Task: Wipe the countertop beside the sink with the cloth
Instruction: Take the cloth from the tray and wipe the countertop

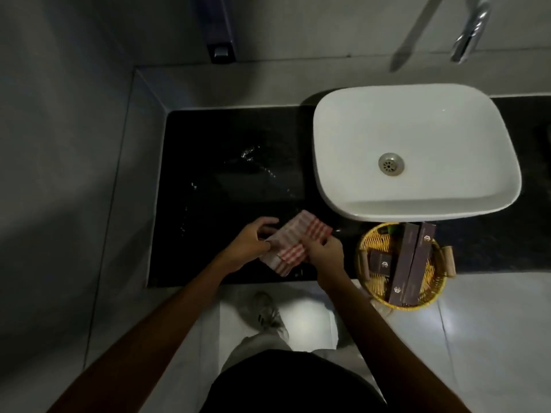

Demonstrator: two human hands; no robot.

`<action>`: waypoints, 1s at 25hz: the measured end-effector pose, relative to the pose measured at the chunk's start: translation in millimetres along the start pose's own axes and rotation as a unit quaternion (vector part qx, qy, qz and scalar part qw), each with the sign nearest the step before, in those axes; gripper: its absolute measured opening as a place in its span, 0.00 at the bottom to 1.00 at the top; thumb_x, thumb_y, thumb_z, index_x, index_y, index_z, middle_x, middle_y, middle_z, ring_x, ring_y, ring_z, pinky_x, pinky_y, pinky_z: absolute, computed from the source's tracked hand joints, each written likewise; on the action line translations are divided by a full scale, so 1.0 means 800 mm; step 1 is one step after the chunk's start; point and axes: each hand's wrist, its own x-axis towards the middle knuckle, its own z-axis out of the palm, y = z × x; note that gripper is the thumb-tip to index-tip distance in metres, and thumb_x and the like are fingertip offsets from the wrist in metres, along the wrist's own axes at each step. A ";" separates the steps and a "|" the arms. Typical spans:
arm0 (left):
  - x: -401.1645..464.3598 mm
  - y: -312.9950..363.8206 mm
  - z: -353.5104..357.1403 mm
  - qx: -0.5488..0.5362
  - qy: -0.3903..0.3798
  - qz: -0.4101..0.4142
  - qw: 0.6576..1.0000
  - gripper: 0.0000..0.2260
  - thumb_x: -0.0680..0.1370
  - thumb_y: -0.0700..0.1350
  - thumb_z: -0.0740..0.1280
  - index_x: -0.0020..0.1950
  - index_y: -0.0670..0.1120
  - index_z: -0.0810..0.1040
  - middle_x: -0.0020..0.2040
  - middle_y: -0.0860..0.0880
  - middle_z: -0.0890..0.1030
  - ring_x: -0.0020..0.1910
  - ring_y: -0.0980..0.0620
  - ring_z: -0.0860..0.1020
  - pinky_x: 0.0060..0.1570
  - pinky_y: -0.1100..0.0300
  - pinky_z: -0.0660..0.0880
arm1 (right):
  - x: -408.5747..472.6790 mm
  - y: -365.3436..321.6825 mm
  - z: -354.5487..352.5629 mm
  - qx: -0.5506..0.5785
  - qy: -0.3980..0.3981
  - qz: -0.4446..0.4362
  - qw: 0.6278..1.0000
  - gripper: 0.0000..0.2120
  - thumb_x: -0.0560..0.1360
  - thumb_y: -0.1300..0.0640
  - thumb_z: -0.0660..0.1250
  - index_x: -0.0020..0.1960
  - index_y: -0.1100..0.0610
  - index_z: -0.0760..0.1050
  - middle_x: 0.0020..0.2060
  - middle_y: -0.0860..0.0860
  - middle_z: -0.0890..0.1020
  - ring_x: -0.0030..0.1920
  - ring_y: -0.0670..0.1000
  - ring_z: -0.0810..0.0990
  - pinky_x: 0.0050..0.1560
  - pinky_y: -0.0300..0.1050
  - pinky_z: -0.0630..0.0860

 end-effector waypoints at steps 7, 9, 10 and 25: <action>0.026 -0.095 -0.009 0.354 0.266 0.116 0.889 0.22 0.85 0.50 0.59 0.78 0.45 0.67 0.78 0.43 0.69 0.80 0.43 0.64 0.79 0.44 0.64 | -0.010 0.062 0.046 -0.287 0.185 -0.167 0.925 0.35 0.80 0.50 0.62 0.82 0.60 0.54 0.81 0.61 0.59 0.81 0.63 0.58 0.80 0.62 0.60; 0.041 -0.102 -0.022 0.441 0.288 0.097 0.844 0.26 0.86 0.53 0.54 0.82 0.43 0.59 0.84 0.42 0.58 0.84 0.41 0.53 0.83 0.43 0.53 | 0.015 0.065 0.077 -0.352 0.153 -0.140 0.913 0.39 0.83 0.44 0.56 0.84 0.63 0.44 0.84 0.64 0.47 0.84 0.64 0.44 0.84 0.61 0.44; 0.050 -0.105 -0.027 0.459 0.286 0.092 0.836 0.27 0.86 0.54 0.52 0.83 0.43 0.57 0.84 0.42 0.56 0.84 0.40 0.52 0.83 0.42 0.51 | 0.026 0.064 0.093 -0.370 0.167 -0.114 0.907 0.40 0.84 0.41 0.53 0.83 0.65 0.43 0.83 0.65 0.44 0.84 0.65 0.41 0.83 0.62 0.41; 0.067 -0.123 -0.032 0.454 0.297 0.108 0.833 0.27 0.86 0.55 0.49 0.82 0.43 0.60 0.84 0.42 0.59 0.84 0.43 0.55 0.83 0.43 0.53 | 0.206 -0.080 0.237 -0.499 0.239 -0.198 0.809 0.42 0.80 0.38 0.52 0.81 0.69 0.54 0.81 0.70 0.57 0.82 0.68 0.55 0.82 0.66 0.50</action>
